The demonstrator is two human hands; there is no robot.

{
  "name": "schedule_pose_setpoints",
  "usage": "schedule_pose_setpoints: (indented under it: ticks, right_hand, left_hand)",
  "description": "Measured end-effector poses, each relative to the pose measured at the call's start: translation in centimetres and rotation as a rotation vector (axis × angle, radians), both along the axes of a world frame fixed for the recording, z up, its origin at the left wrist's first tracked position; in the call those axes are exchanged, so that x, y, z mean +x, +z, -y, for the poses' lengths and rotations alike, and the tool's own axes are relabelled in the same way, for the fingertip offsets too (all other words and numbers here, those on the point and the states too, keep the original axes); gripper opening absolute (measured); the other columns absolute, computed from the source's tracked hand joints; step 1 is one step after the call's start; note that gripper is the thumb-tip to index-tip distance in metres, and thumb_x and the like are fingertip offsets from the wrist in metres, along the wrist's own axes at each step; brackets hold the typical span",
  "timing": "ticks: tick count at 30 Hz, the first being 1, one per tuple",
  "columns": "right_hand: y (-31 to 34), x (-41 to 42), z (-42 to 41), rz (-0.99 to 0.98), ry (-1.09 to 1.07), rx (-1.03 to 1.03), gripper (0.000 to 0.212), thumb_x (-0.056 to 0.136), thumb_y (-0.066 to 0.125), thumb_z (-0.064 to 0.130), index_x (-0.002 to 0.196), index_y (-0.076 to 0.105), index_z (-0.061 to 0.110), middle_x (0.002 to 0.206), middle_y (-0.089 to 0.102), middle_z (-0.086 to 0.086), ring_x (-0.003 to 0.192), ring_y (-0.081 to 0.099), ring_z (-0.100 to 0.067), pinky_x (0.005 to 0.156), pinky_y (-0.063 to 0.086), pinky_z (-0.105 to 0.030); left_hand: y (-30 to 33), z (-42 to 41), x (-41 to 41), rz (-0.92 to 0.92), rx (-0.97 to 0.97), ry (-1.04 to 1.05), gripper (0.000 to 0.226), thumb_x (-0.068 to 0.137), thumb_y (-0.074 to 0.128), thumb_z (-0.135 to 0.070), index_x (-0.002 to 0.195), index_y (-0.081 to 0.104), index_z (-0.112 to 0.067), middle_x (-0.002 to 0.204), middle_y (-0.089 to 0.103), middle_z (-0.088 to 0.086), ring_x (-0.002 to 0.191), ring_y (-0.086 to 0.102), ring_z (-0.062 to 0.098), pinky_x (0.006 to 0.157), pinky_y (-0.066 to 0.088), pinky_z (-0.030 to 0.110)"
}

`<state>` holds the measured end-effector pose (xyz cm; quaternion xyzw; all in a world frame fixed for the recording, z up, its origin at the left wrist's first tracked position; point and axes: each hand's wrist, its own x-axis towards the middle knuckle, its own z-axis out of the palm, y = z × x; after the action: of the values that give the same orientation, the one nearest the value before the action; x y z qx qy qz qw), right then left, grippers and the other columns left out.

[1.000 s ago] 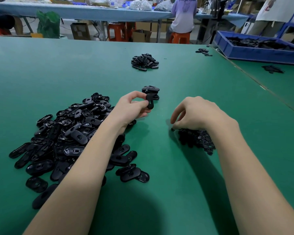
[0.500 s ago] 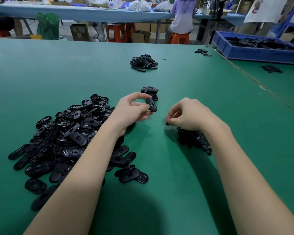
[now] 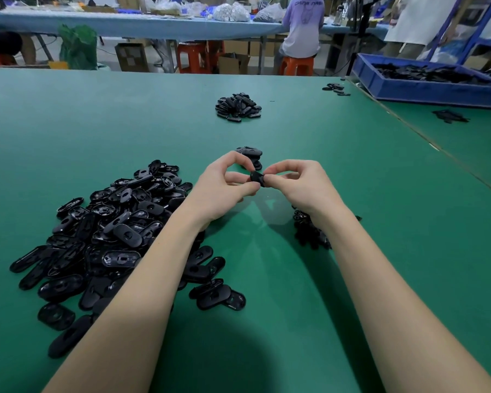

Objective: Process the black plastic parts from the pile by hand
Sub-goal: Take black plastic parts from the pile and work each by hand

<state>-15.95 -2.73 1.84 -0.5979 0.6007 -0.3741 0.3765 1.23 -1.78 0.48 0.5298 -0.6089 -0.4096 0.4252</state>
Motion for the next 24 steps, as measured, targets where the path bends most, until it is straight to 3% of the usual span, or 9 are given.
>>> schedule_pose_setpoints:
  ticks: [2, 5, 15, 17, 19, 21, 24]
  right_hand:
    - [-0.13, 0.11, 0.1, 0.011, -0.017, -0.011, 0.007, 0.088, 0.076, 0.03, 0.082, 0.075, 0.028, 0.09, 0.079, 0.0, 0.067, 0.056, -0.009, 0.056, 0.037, -0.024]
    - [-0.16, 0.18, 0.16, 0.022, -0.018, -0.01, 0.008, 0.087, 0.077, 0.031, 0.081, 0.075, 0.028, 0.087, 0.078, 0.004, 0.073, 0.06, -0.01, 0.059, 0.039, -0.025]
    - [-0.16, -0.02, 0.19, -0.015, -0.027, -0.042, 0.009, 0.087, 0.077, 0.031, 0.078, 0.075, 0.028, 0.078, 0.077, 0.006, 0.05, 0.051, 0.002, 0.043, 0.034, -0.01]
    - [-0.31, 0.01, 0.32, -0.04, -0.031, -0.07, 0.006, 0.085, 0.077, 0.032, 0.08, 0.075, 0.03, 0.067, 0.071, 0.012, 0.049, 0.051, 0.004, 0.045, 0.036, -0.011]
    - [-0.43, 0.03, 0.46, -0.092, -0.052, -0.098, 0.007, 0.082, 0.079, 0.038, 0.084, 0.073, 0.034, 0.06, 0.067, 0.019, 0.057, 0.055, 0.003, 0.056, 0.042, -0.02]
    - [-0.52, -0.09, 0.52, -0.113, -0.066, -0.114, 0.014, 0.08, 0.08, 0.046, 0.088, 0.072, 0.038, 0.062, 0.067, 0.021, 0.063, 0.059, 0.004, 0.062, 0.045, -0.026]
    - [-0.53, -0.44, 0.42, -0.013, -0.055, -0.083, 0.02, 0.079, 0.081, 0.052, 0.088, 0.074, 0.035, 0.073, 0.071, 0.016, 0.057, 0.057, 0.007, 0.055, 0.043, -0.019]
  left_hand:
    - [-0.09, 0.08, -0.03, 0.008, -0.01, -0.007, 0.025, 0.085, 0.075, -0.012, 0.101, 0.059, -0.021, 0.086, 0.078, 0.0, 0.078, 0.067, 0.016, 0.09, 0.055, 0.047]
    - [-0.17, 0.17, -0.03, 0.015, -0.023, -0.004, 0.025, 0.084, 0.076, -0.012, 0.101, 0.06, -0.022, 0.086, 0.078, -0.001, 0.077, 0.065, 0.015, 0.089, 0.056, 0.046]
    - [-0.27, 0.3, 0.15, 0.036, -0.049, -0.012, 0.023, 0.084, 0.077, -0.018, 0.097, 0.061, -0.028, 0.087, 0.078, -0.007, 0.076, 0.065, 0.013, 0.087, 0.055, 0.042]
    - [-0.27, 0.32, 0.15, 0.044, -0.058, -0.011, 0.023, 0.084, 0.077, -0.019, 0.096, 0.061, -0.029, 0.086, 0.078, -0.007, 0.071, 0.063, 0.009, 0.083, 0.052, 0.038]
    - [-0.24, 0.33, 0.15, 0.042, -0.06, -0.009, 0.022, 0.085, 0.077, -0.017, 0.096, 0.062, -0.029, 0.084, 0.078, -0.007, 0.069, 0.062, 0.006, 0.082, 0.051, 0.035]
    - [-0.13, 0.29, 0.22, 0.013, -0.043, -0.008, 0.022, 0.085, 0.077, -0.015, 0.097, 0.062, -0.026, 0.083, 0.078, -0.006, 0.071, 0.062, 0.008, 0.084, 0.052, 0.037]
    - [0.18, 0.17, 0.27, -0.109, 0.001, -0.016, 0.022, 0.086, 0.075, -0.01, 0.099, 0.062, -0.021, 0.083, 0.077, -0.002, 0.075, 0.062, 0.011, 0.078, 0.052, 0.03]
